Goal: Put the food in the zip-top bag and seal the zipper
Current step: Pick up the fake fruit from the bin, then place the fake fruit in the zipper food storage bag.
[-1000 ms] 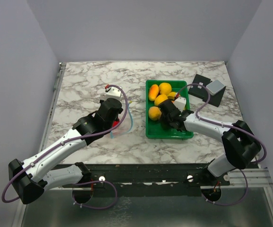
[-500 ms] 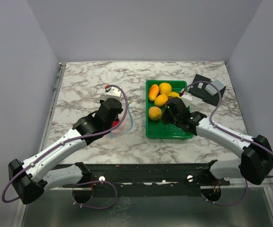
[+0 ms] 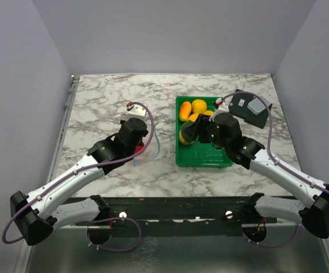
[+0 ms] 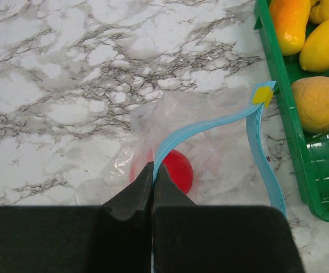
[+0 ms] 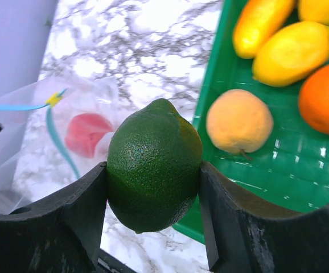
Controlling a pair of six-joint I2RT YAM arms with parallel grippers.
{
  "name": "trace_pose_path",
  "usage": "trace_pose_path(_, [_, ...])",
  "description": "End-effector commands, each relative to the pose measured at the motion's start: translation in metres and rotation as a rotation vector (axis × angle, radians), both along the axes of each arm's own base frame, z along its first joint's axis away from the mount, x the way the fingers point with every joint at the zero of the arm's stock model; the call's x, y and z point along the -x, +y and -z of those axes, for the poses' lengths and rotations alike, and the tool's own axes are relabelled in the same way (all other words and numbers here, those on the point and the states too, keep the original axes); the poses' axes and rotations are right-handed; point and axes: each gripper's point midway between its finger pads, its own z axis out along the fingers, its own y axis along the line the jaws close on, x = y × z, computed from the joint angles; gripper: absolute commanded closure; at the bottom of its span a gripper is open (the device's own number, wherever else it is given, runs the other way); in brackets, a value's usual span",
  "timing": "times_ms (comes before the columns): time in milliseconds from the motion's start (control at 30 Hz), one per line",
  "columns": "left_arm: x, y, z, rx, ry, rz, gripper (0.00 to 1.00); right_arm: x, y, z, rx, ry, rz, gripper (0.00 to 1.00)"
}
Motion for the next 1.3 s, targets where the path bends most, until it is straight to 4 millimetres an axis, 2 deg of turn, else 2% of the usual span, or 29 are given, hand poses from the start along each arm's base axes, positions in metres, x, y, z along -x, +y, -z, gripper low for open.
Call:
trace_pose_path(0, [-0.002, 0.005, -0.005, 0.004, -0.026, -0.02, 1.0, 0.014, 0.031, -0.027, -0.068, -0.083, -0.174, 0.76])
trace_pose_path(200, [-0.002, 0.004, -0.005, 0.005, -0.026, -0.019, 1.0, 0.029, 0.062, -0.049, -0.1, -0.136, -0.305, 0.75])
trace_pose_path(400, [-0.002, 0.004, -0.005, 0.005, -0.027, -0.017, 1.0, 0.044, 0.095, -0.059, -0.063, -0.187, -0.39, 0.75])
trace_pose_path(767, [-0.002, 0.005, -0.005, 0.006, -0.027, -0.019, 1.0, 0.049, 0.136, -0.045, -0.01, -0.18, -0.444, 0.73])
trace_pose_path(1000, [-0.002, 0.005, -0.005, 0.004, -0.027, -0.019, 1.0, 0.046, 0.153, -0.042, -0.017, -0.187, -0.46, 0.72])
trace_pose_path(1267, [-0.002, 0.004, -0.005, 0.003, -0.026, -0.018, 1.0, 0.037, 0.169, -0.029, -0.002, -0.17, -0.456, 0.64])
